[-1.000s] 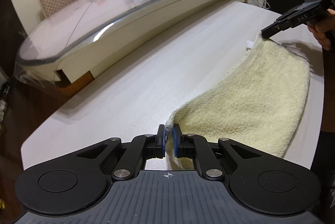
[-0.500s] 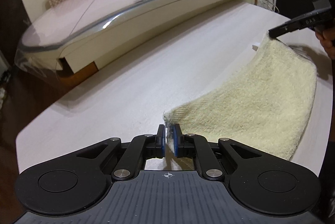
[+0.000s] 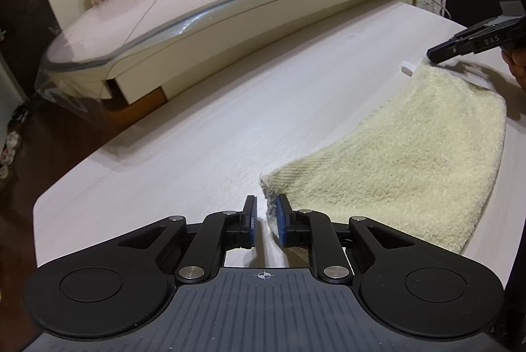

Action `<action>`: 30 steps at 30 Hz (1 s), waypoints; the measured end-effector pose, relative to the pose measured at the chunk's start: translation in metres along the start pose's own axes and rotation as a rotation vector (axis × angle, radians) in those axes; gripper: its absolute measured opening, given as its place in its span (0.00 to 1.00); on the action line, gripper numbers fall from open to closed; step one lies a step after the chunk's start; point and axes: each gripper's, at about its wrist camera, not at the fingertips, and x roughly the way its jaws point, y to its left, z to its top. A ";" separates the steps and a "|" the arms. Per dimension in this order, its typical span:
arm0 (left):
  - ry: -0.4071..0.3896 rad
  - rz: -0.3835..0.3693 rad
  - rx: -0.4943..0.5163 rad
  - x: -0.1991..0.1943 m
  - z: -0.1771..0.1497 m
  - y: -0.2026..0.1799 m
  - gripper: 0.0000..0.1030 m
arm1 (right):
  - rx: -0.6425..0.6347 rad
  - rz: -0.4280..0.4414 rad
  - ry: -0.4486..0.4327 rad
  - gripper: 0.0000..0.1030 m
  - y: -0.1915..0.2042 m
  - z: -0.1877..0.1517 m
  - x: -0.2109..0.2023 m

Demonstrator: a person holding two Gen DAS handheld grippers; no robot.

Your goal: Fold towel

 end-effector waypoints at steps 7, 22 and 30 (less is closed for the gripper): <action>-0.056 -0.019 -0.107 -0.020 -0.012 0.017 0.32 | -0.001 0.032 -0.041 0.33 0.017 -0.005 -0.021; -0.046 0.015 -0.140 -0.028 -0.018 0.028 0.56 | 0.010 0.096 -0.022 0.42 0.040 -0.021 -0.031; -0.006 0.068 -0.050 -0.014 -0.019 0.018 0.59 | -0.040 0.134 0.025 0.47 0.057 -0.022 -0.015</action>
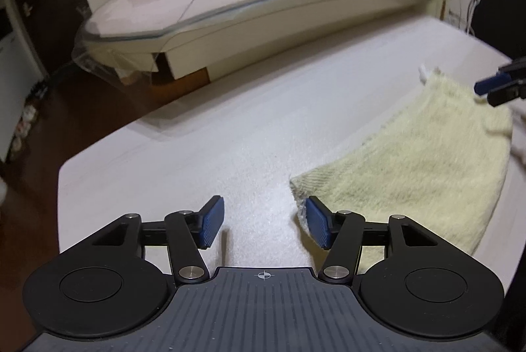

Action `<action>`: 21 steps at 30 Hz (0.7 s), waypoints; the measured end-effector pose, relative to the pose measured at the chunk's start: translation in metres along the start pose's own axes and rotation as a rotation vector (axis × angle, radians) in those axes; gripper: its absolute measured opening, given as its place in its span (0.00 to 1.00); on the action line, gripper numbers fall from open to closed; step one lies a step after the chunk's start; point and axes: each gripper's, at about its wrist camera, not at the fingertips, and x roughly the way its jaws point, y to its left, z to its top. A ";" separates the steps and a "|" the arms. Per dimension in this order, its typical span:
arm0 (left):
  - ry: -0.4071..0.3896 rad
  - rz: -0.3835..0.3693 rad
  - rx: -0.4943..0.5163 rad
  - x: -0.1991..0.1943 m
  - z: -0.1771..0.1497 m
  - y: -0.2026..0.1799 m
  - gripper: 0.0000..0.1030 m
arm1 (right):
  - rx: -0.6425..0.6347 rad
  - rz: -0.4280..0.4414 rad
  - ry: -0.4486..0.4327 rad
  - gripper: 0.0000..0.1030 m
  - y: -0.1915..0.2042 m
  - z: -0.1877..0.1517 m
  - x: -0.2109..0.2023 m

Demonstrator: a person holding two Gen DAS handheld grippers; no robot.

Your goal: Fold towel

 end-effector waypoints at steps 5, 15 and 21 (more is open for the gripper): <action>-0.005 0.011 0.012 0.003 -0.006 -0.004 0.59 | -0.017 0.012 0.010 0.47 0.012 0.006 0.007; -0.025 -0.084 -0.195 0.009 -0.017 0.026 0.62 | -0.291 0.069 0.107 0.47 0.097 0.025 0.068; -0.063 -0.127 -0.291 0.007 -0.022 0.044 0.63 | -0.334 0.034 0.167 0.49 0.109 0.017 0.089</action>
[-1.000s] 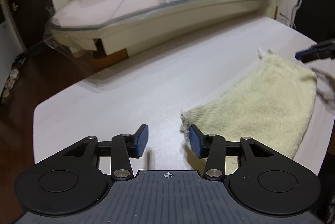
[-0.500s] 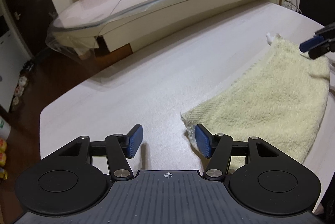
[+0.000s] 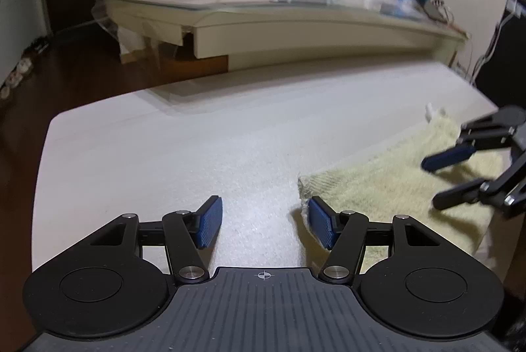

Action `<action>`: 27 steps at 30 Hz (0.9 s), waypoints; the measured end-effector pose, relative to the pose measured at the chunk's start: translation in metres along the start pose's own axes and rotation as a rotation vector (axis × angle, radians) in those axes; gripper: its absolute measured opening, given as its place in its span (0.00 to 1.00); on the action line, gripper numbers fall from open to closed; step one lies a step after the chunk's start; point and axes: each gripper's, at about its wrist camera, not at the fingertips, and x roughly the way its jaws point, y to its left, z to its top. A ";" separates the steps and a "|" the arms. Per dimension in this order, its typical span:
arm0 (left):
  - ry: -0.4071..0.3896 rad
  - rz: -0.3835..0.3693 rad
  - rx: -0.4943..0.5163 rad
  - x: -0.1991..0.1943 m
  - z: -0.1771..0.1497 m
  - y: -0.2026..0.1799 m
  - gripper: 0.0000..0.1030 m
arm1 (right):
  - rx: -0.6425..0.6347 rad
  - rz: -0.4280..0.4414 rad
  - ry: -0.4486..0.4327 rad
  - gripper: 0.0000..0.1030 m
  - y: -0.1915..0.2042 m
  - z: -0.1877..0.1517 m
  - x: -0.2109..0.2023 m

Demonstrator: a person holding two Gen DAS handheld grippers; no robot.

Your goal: Fold towel

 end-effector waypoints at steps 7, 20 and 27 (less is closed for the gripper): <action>-0.063 -0.074 -0.130 -0.012 0.006 0.021 0.70 | -0.087 -0.050 0.019 0.55 0.016 -0.008 0.004; -0.102 -0.012 -0.123 -0.028 0.017 0.033 0.62 | -0.090 -0.051 0.004 0.72 0.025 -0.009 0.009; -0.019 0.028 0.034 0.003 0.021 0.002 0.62 | -0.071 -0.049 0.000 0.73 0.024 -0.005 0.009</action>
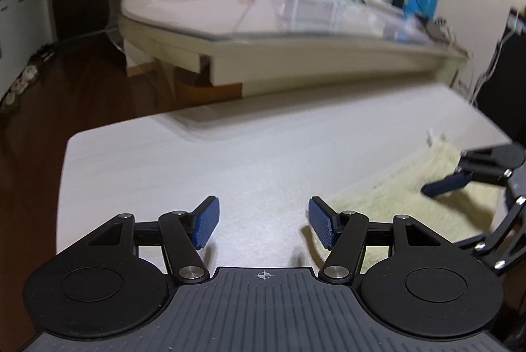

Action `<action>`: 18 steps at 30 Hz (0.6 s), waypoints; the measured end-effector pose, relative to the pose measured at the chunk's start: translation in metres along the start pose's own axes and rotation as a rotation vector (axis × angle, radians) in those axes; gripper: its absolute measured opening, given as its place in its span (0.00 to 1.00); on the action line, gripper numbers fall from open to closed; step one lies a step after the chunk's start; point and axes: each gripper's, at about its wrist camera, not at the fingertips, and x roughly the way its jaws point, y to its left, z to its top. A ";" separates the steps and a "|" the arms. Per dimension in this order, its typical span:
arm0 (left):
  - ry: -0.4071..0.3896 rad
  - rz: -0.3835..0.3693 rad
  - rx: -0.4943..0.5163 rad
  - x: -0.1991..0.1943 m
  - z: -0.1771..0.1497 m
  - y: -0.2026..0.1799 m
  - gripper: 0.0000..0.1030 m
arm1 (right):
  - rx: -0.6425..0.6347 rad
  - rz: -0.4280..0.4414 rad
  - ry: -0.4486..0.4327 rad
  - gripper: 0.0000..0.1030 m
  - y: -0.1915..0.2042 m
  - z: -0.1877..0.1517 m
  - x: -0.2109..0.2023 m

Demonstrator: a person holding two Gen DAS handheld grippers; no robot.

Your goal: Fold towel

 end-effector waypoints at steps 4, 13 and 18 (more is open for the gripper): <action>-0.006 0.008 -0.003 0.000 -0.002 0.000 0.62 | 0.002 0.013 -0.051 0.72 0.006 0.001 -0.014; -0.048 0.058 -0.032 -0.041 -0.025 0.006 0.64 | -0.314 -0.041 -0.120 0.43 0.095 0.000 -0.033; -0.073 0.055 -0.058 -0.062 -0.041 0.010 0.66 | -0.480 -0.117 -0.074 0.30 0.145 -0.003 -0.002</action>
